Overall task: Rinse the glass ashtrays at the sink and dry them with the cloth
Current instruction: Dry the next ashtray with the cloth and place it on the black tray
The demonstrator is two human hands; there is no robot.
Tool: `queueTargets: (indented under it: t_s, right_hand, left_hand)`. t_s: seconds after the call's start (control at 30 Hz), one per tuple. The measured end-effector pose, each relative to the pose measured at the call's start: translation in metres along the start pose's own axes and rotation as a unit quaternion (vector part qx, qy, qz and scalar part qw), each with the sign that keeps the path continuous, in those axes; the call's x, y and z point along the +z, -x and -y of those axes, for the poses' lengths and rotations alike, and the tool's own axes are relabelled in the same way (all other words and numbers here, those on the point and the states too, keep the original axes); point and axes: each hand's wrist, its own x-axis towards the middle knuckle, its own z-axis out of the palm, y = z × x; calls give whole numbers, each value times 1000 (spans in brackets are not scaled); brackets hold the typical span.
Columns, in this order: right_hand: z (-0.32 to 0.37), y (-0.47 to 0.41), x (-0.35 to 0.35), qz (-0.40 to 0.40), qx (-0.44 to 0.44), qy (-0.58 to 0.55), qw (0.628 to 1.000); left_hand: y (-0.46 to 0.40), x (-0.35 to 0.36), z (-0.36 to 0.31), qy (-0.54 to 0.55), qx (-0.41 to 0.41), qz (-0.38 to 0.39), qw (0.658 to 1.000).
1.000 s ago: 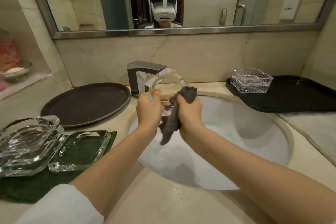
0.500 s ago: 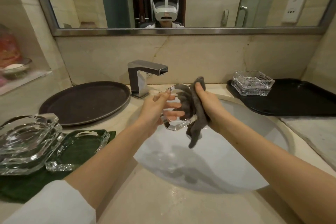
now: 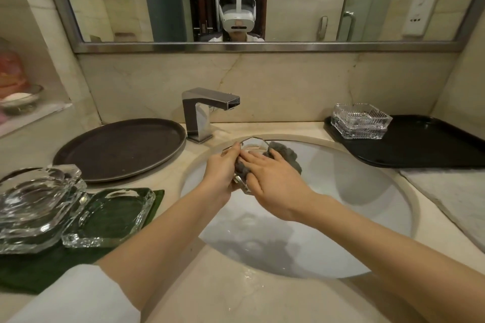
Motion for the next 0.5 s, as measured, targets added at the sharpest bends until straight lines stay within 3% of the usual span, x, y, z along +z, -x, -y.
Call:
queueTargets:
  t_s: [0.13, 0.23, 0.37, 0.5]
  right_hand:
    - [-30, -3, -5, -116, 56, 69, 989]
    - [-18, -1, -2, -108, 30, 54, 992]
    - [-9, 10, -1, -30, -32, -23, 999]
    - [-30, 19, -3, -104, -34, 60, 992]
  left_hand:
    - [-2, 4, -4, -6, 12, 29, 1000]
    - [-1, 5, -6, -13, 26, 14, 999]
    - [1, -1, -3, -68, 40, 1, 997]
    - [1, 1, -7, -67, 60, 26, 996]
